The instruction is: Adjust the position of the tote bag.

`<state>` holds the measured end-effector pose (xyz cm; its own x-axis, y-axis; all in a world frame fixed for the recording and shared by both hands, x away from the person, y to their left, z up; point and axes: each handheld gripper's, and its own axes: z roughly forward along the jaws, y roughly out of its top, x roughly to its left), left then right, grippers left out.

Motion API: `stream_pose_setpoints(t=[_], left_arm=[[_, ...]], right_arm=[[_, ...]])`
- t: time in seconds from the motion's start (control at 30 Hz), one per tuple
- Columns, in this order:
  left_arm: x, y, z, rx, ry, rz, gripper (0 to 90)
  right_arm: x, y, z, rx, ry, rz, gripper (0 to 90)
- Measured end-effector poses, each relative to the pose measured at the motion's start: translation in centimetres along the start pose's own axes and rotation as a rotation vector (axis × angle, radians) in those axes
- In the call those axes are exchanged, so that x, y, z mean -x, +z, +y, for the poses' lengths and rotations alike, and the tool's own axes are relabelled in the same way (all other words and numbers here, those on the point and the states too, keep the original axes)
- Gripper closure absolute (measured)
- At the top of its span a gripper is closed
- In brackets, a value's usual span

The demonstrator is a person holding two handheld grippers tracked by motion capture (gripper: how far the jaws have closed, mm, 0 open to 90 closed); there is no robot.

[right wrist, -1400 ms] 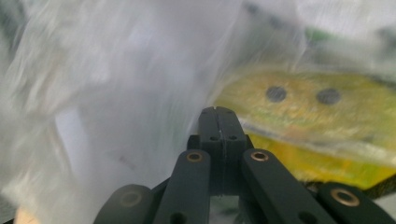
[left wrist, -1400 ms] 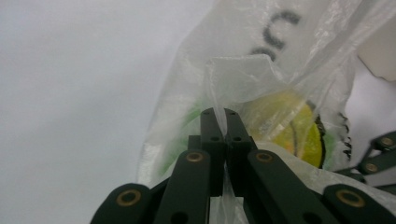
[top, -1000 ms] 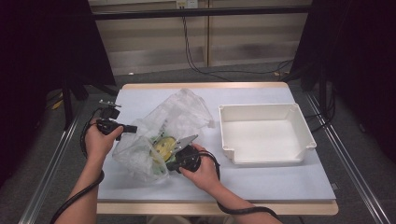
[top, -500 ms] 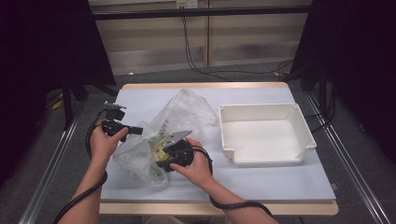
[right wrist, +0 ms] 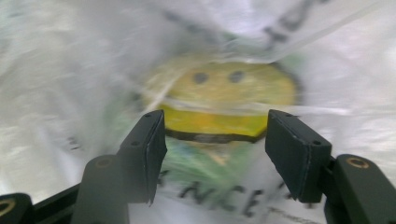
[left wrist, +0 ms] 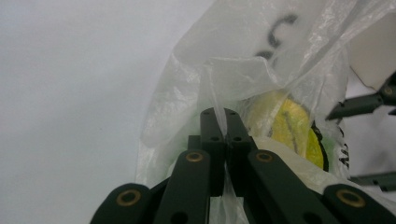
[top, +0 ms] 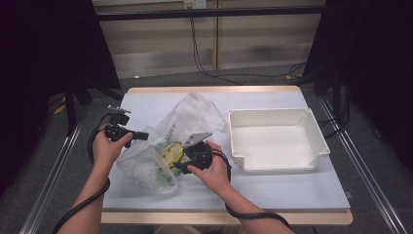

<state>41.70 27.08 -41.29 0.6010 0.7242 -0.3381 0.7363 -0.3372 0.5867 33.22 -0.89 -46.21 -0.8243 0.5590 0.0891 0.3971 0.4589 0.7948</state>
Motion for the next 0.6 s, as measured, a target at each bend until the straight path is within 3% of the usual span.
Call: stream_pose_setpoints(t=[0.03, 0.1, 0.3, 0.43, 0.53, 0.6], left_arm=[[0.1, 0.0, 0.0, 0.004, -0.001, -0.003, 89.5], [0.2, 0.0, 0.0, 0.006, -0.005, -0.014, 89.5], [1.2, -0.9, 0.9, 0.017, 0.010, -0.020, 89.5], [1.9, -1.2, 1.3, 0.019, 0.022, -0.022, 89.5], [2.1, -0.9, 1.3, 0.020, 0.007, -0.028, 89.5], [2.0, -0.7, 1.4, 0.005, 0.018, -0.031, 89.4]], right_arm=[[0.5, 0.0, 0.1, -0.009, 0.012, -0.023, 43.4], [0.7, 0.3, 0.2, -0.026, 0.000, -0.033, 43.4], [-0.2, 1.3, 0.4, -0.014, -0.036, -0.010, 40.8], [-0.7, 1.9, 1.0, -0.002, -0.103, 0.000, 34.6], [-0.9, 2.4, 1.5, -0.020, -0.135, -0.003, 31.2], [-0.9, 2.8, 1.7, -0.021, -0.154, 0.004, 29.1]])
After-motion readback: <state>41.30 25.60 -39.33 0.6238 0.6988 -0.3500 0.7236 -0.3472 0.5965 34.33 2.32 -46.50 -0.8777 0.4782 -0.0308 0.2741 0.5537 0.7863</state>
